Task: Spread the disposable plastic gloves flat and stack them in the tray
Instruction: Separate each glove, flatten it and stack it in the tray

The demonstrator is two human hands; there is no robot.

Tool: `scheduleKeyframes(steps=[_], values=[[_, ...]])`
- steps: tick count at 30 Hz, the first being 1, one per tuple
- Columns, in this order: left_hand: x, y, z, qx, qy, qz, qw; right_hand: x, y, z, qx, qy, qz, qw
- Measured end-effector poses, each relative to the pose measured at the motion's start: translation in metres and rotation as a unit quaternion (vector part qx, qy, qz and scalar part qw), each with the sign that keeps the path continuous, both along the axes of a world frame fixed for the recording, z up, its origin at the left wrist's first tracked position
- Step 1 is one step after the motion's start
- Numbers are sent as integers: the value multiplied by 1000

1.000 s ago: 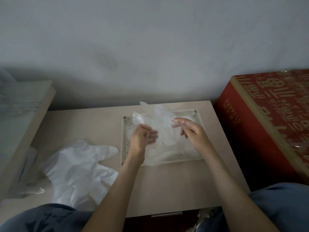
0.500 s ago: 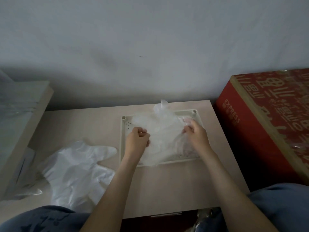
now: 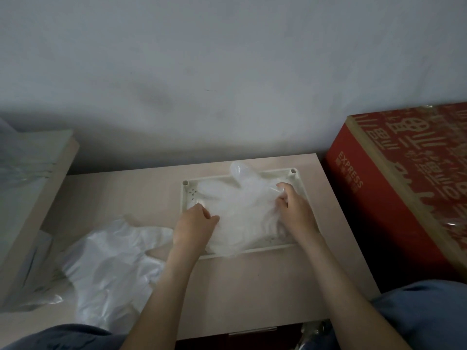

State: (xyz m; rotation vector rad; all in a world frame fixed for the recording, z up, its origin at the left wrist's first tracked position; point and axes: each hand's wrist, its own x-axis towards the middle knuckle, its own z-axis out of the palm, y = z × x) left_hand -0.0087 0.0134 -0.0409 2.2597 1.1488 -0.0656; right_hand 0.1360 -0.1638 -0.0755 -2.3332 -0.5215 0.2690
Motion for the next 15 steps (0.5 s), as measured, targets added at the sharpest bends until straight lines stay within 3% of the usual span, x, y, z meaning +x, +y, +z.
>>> scheduleKeyframes(steps=[6, 7, 9, 10, 12, 15], values=[[-2, 16, 14, 79, 98, -1, 992, -1, 1, 8, 156, 6, 25, 987], [-1, 16, 19, 118, 83, 5, 990, -1, 1, 11, 188, 19, 32, 982], [10, 15, 25, 154, -42, -6, 987, -2, 2, 15, 236, 45, 43, 970], [19, 16, 28, 122, -119, -26, 985, -3, 4, 16, 258, 61, 49, 963], [37, 19, 32, -29, -206, -67, 976, -5, 6, 21, 279, 94, 61, 954], [58, 28, 35, -223, -213, -93, 947, -7, 5, 25, 274, 112, 68, 953]])
